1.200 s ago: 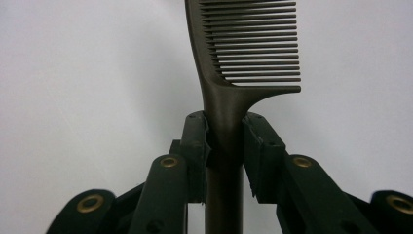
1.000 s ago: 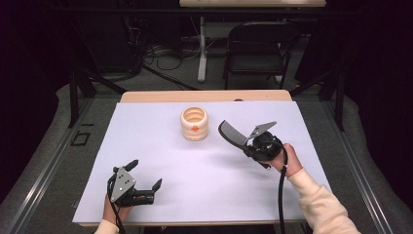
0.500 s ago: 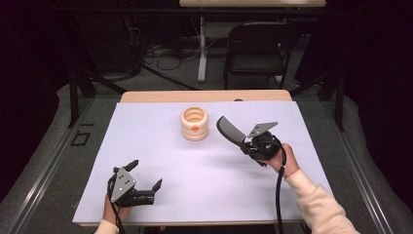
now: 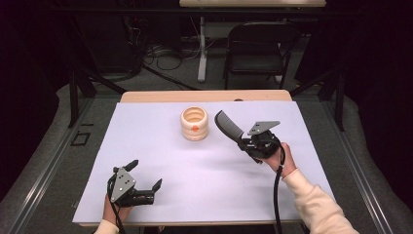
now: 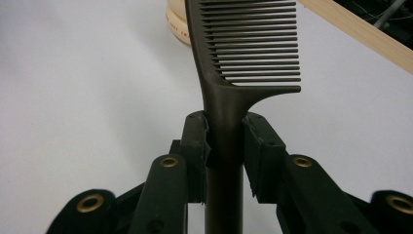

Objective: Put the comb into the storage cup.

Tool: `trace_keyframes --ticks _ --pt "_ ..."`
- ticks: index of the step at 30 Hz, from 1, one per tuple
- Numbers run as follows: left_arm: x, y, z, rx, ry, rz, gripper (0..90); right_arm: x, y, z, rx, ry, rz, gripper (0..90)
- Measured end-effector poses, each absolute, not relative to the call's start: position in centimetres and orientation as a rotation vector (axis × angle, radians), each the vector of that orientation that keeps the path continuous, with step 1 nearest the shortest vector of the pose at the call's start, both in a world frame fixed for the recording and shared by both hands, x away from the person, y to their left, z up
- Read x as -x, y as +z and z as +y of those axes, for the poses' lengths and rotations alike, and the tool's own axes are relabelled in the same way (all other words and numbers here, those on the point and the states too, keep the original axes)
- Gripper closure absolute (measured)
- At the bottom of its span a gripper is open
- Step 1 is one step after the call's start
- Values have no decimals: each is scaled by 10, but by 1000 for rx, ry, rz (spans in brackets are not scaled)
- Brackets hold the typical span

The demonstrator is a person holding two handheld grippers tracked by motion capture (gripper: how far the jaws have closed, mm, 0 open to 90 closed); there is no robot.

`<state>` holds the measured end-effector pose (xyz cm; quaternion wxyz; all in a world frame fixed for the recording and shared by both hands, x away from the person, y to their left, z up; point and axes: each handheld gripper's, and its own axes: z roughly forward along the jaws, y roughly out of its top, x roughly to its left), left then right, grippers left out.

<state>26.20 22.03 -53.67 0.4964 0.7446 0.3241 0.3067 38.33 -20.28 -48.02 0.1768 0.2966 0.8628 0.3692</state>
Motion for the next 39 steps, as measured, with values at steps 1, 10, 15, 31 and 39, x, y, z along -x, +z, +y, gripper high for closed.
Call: trace_keyframes --ticks 1,10,15,31,39 --pt "-262 -537 220 -1804 745 784 2 -384 -480 -202 -836 1050 2440 725" --pt "-262 -537 220 -1809 744 788 2 -384 -476 -198 -829 1096 2412 725" --pt "-262 -537 221 -1807 742 789 2 -384 -471 -198 -837 1139 2371 725" --pt "-262 -537 221 -1811 744 791 2 -388 -467 -184 -811 1183 2351 725" --pt "-262 -537 221 -1809 742 793 2 -392 -465 -178 -796 1204 2343 725"
